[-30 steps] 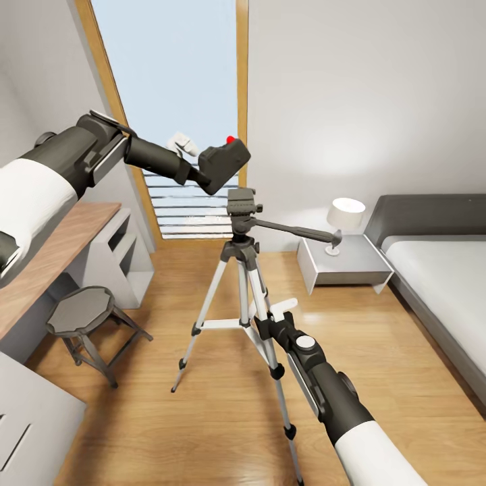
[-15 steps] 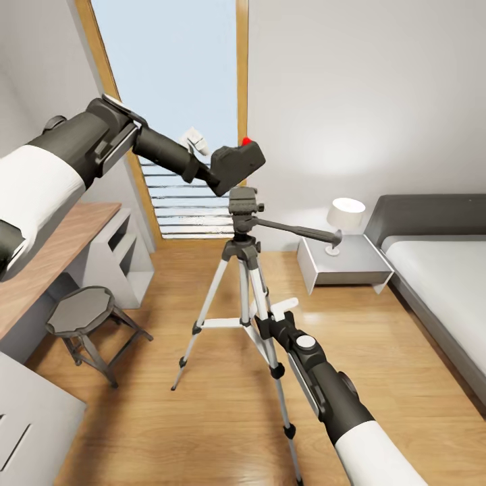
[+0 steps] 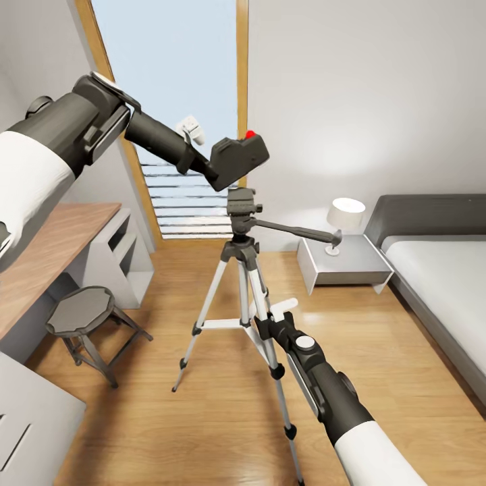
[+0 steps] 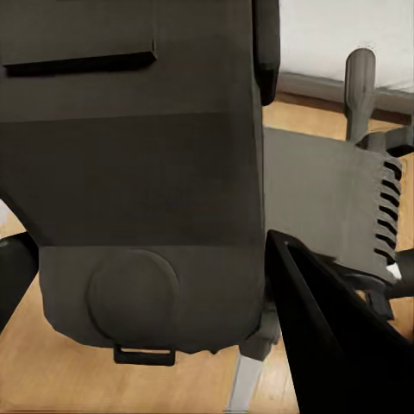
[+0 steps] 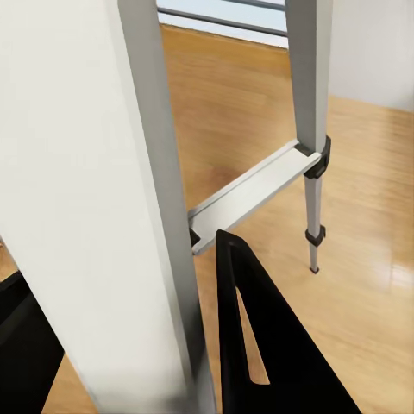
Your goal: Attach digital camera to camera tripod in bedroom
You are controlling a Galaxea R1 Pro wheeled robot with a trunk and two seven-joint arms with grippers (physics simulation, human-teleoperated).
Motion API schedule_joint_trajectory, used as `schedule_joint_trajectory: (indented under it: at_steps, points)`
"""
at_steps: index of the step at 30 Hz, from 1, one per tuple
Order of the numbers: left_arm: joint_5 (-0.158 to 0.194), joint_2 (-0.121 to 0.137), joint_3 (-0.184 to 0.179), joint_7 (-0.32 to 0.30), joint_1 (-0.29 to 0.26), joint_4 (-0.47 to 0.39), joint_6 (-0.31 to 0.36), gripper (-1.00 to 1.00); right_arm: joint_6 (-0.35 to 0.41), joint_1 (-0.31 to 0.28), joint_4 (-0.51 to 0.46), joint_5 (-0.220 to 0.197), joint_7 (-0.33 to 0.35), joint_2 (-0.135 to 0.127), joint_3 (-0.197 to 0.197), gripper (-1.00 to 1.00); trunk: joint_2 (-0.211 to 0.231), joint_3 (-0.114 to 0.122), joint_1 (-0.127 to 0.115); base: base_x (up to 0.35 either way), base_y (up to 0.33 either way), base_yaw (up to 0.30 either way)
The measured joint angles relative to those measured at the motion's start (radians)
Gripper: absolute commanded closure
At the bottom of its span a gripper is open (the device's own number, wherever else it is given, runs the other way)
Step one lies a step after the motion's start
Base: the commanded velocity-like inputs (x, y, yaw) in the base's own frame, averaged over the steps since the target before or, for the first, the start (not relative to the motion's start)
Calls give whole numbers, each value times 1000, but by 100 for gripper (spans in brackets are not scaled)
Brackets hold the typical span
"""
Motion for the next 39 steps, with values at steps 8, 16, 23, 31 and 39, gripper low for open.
schedule_joint_trajectory:
  at_steps: [8,16,23,31,39]
  points:
    - [-13,5,1,17,-2,-4,5,100,0,0,4,-1,0,0,0,100,0,0,0,0,0,0]
    - [-56,11,6,80,-3,-19,8,100,0,0,7,-1,-1,0,0,100,0,0,0,0,0,0]
    - [-62,21,8,88,-3,-79,39,100,-1,0,9,-1,-1,0,0,100,0,0,0,0,0,0]
    - [-63,30,8,77,-3,-152,107,100,-2,0,9,-1,-2,0,0,100,0,0,0,0,0,0]
    - [-61,23,8,-37,-2,-166,142,100,0,0,6,-1,-1,0,0,100,0,0,0,0,0,0]
